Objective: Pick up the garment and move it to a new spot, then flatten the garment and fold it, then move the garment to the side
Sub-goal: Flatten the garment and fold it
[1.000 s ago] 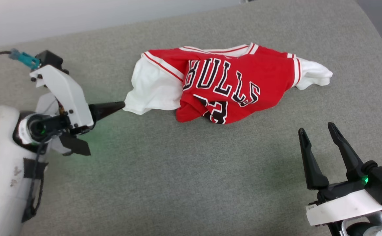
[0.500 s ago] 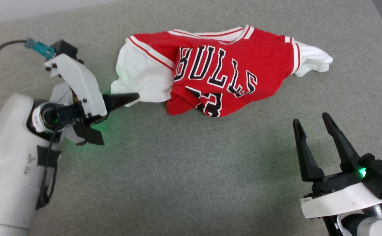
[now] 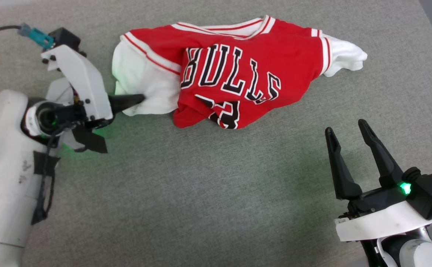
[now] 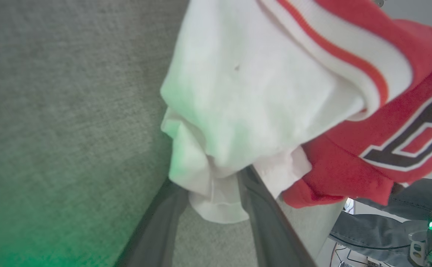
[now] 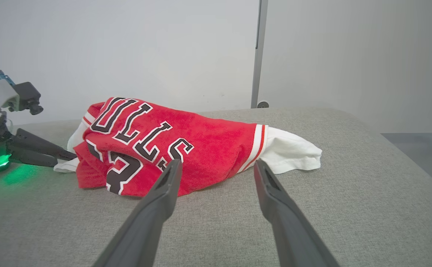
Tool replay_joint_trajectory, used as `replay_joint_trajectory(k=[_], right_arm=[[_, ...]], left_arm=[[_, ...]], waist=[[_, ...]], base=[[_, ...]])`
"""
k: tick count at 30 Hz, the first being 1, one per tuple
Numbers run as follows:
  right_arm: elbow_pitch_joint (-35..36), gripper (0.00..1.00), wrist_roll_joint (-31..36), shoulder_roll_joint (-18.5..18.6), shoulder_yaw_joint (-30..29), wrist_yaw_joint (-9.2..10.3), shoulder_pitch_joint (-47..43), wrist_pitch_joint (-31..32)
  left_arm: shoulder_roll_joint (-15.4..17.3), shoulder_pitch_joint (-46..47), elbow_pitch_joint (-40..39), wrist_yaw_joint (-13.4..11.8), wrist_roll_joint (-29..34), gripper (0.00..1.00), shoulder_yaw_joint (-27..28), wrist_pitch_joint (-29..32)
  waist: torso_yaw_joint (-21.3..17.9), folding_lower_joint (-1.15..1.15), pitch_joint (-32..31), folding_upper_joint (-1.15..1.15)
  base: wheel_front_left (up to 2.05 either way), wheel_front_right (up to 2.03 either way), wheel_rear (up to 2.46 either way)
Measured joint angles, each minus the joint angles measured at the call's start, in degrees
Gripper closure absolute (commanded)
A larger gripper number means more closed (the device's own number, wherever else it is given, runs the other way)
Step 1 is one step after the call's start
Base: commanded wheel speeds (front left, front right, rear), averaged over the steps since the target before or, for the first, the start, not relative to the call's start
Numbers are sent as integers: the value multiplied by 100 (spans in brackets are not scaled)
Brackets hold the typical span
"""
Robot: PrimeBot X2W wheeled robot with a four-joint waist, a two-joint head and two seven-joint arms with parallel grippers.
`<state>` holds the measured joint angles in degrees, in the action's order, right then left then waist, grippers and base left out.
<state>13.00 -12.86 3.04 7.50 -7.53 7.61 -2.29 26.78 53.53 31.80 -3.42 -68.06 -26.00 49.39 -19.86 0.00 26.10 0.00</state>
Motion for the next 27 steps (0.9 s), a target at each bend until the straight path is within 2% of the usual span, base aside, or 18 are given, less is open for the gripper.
replay_joint_trajectory(k=[1, 8, 12, 15, 20, 27], right_arm=[[-1, 0, -8, 1, -7, 0, 0, -2], [-24, 0, -15, 1, -53, 0, 3, 5], [-141, 0, -77, 0, -37, 0, 175, 283], [-364, 0, -97, 65, -75, 0, 601, 867], [-862, 0, -355, 584, -394, 0, 1643, 1944], [-1790, 0, -698, 987, -948, 0, 2650, 3532]], left_arm=[[32, 13, 23, 36, 7, 100, -12, 26], [38, 34, 130, 132, 51, 100, -46, -22], [21, 53, 176, 225, 69, 100, -71, -76], [20, 73, 201, 307, 79, 100, -94, -98], [-64, 171, 237, 397, 115, 100, -164, -91], [-259, 305, 289, 517, 154, 100, -263, -108]], waist=[[-17, 0, 11, 0], [-34, 0, 26, 0], [8, 0, -4, 0], [37, 0, -19, 0], [138, 0, 7, 0], [356, 0, 62, 0]], base=[[0, 0, 0], [0, 0, 0], [0, 0, 0], [0, 0, 0], [0, 0, 0], [0, 0, 0]])
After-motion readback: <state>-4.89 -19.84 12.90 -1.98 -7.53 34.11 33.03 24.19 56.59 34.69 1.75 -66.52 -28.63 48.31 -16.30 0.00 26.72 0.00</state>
